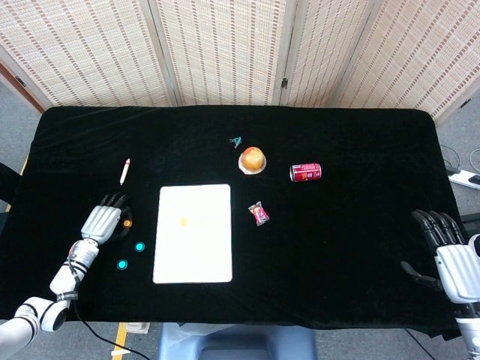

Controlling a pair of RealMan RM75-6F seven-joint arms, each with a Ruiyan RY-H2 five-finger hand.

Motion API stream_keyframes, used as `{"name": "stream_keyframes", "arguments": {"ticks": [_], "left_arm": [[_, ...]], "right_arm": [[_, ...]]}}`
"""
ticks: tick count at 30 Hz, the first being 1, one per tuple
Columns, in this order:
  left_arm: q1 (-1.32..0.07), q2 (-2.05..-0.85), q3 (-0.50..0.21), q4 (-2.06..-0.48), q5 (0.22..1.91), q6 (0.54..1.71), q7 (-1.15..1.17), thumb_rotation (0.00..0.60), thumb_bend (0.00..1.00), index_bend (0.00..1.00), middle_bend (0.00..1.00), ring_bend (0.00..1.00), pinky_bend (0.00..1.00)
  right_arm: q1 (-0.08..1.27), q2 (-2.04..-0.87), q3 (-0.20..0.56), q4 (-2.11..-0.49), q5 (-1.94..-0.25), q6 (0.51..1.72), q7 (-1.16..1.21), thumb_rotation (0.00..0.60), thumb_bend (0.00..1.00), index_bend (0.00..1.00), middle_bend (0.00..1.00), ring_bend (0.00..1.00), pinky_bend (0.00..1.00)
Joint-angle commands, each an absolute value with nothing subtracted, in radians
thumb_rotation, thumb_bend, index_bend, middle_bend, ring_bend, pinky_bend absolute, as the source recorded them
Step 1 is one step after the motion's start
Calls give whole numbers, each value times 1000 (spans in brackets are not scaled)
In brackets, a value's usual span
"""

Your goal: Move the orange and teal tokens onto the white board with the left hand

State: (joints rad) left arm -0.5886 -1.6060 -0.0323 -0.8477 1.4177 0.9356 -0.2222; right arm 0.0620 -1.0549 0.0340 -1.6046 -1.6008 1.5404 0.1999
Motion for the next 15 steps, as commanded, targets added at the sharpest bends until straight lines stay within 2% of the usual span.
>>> {"name": "stream_keyframes", "arguments": {"ticks": [1, 15], "left_arm": [[-590, -1600, -34, -857, 1426, 946, -225, 600, 412, 532, 131, 39, 0], [-673, -1526, -83, -1054, 1450, 935, -182, 600, 420, 521, 131, 39, 0]], "right_arm": [[62, -1055, 34, -1604, -1601, 1541, 200, 600, 270, 65, 113, 51, 29], [60, -1058, 34, -1594, -1597, 1541, 212, 600, 270, 65, 113, 42, 26]]}}
